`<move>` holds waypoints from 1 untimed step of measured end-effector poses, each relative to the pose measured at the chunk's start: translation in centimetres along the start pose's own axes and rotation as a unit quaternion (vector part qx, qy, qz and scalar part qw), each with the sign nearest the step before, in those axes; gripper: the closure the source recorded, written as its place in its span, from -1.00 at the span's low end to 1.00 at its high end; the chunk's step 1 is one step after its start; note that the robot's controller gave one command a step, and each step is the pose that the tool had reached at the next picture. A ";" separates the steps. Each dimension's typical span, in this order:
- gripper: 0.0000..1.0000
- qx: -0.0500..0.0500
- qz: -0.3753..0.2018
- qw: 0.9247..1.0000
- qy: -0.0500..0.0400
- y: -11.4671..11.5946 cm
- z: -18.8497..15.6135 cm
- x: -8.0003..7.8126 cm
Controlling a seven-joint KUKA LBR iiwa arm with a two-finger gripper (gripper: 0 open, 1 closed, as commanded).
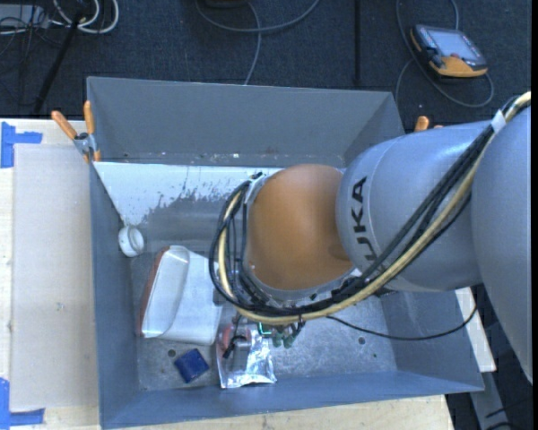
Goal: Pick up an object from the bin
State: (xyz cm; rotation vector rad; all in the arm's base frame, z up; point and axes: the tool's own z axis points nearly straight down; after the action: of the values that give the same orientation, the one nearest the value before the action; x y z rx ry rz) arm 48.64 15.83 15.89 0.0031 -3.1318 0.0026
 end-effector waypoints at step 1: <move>-1.00 -0.002 -0.008 1.000 -0.010 3.2 8.8 1.0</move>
Offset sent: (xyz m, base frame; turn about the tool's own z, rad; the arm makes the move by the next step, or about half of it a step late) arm -0.0138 0.0308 -0.0878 -0.0166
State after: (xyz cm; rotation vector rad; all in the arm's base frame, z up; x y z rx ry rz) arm 47.56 18.98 7.10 0.0283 -3.1516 -0.0041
